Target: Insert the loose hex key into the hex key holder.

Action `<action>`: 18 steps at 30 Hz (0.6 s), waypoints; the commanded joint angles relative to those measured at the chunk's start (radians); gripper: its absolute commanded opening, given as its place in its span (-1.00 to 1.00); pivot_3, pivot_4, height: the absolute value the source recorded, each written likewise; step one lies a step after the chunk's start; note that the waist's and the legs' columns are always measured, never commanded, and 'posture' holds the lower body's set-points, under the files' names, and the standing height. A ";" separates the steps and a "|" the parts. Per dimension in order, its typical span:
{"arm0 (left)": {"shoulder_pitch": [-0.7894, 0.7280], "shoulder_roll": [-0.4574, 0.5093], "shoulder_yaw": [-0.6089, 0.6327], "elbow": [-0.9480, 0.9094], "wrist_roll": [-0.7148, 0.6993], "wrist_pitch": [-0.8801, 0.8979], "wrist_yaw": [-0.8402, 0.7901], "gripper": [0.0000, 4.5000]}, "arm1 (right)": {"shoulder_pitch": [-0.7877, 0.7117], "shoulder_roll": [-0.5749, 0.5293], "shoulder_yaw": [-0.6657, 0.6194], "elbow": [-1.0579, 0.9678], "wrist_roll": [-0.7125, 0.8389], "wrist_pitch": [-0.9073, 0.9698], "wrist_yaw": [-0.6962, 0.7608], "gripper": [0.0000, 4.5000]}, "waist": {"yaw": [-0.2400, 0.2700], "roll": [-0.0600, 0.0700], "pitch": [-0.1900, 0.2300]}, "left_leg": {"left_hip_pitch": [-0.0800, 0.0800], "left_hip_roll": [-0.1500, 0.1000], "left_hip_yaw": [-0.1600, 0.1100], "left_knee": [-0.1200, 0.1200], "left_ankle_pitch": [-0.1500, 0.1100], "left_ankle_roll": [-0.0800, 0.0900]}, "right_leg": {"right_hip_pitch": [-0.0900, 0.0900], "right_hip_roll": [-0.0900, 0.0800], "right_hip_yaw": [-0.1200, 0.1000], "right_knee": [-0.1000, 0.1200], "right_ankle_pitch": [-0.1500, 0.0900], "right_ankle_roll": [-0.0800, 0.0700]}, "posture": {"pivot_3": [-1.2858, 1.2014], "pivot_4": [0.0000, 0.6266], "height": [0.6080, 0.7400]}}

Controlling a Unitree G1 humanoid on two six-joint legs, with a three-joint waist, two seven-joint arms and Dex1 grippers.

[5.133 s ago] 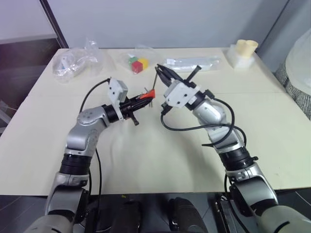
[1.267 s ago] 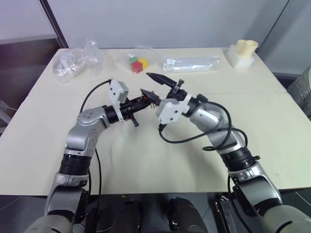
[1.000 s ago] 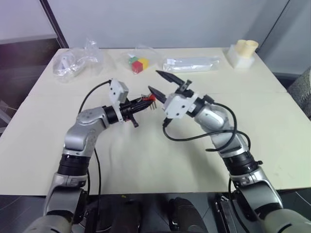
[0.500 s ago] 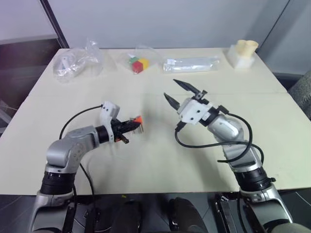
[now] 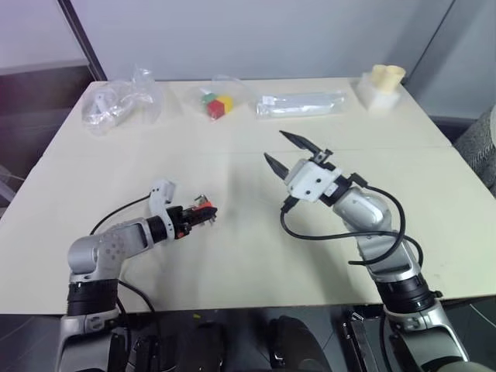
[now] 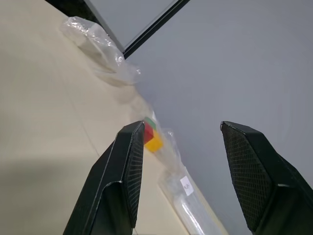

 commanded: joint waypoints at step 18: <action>0.167 0.242 0.133 -0.350 -0.094 -0.003 -0.041 0.98 | -0.022 -0.058 -0.026 -0.007 0.177 0.055 0.169 0.12 | 0.005 -0.003 0.002 | 0.006 0.001 -0.001 -0.009 0.000 -0.001 | 0.003 -0.002 0.000 0.000 -0.006 -0.005 | 0.03 -0.52 1.00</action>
